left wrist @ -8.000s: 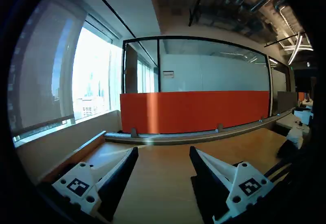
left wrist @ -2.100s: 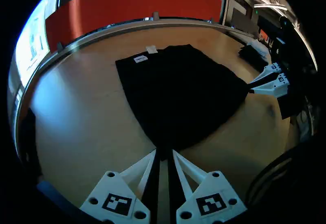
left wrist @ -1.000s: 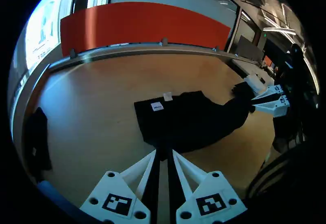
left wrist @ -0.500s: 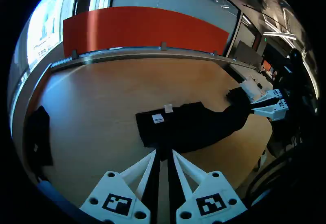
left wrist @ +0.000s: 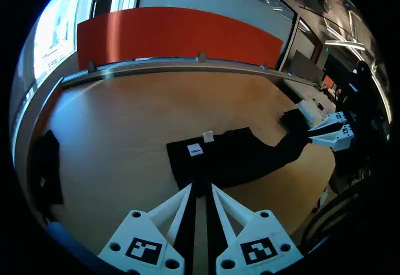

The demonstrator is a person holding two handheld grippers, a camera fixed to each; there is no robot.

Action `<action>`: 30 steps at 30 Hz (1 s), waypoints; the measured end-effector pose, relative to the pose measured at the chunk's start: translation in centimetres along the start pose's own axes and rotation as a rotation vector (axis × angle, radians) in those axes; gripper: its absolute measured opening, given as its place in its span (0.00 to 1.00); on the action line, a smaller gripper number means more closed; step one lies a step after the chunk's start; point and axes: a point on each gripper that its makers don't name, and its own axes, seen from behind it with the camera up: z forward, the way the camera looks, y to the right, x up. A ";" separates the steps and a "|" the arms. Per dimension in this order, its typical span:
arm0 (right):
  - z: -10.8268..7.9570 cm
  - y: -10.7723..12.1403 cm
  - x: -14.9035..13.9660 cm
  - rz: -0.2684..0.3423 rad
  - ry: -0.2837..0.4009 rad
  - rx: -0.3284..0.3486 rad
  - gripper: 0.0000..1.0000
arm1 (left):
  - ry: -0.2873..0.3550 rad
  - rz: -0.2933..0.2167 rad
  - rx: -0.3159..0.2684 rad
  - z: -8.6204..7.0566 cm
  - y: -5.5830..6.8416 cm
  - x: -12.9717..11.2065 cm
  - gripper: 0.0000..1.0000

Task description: Fold towel

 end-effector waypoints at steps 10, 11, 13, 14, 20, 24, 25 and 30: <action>2.5 1.5 -0.7 0.015 -0.039 -0.009 0.13 | -0.011 -0.006 0.021 3.0 -1.2 0.0 0.12; 2.8 1.7 -0.7 0.016 -0.041 -0.011 0.13 | -0.011 -0.008 0.022 3.3 -1.3 0.0 0.12; 3.3 2.0 -0.8 0.022 -0.045 -0.015 0.13 | -0.011 -0.010 0.025 3.9 -1.5 0.1 0.12; 3.6 2.1 -0.8 0.026 -0.048 -0.016 0.13 | -0.012 -0.011 0.026 4.2 -1.7 0.1 0.12; 5.2 2.9 -1.3 0.043 -0.064 -0.023 0.13 | -0.014 -0.006 0.033 5.9 -2.5 0.3 0.12; 6.2 3.5 -1.7 0.054 -0.075 -0.033 0.13 | -0.022 -0.001 0.033 7.2 -2.8 0.3 0.12; 6.5 3.7 -1.8 0.058 -0.078 -0.035 0.13 | -0.023 0.000 0.033 7.5 -2.9 0.4 0.12; 7.5 4.2 -2.3 0.071 -0.091 -0.043 0.13 | -0.033 0.010 0.033 8.9 -3.4 0.3 0.12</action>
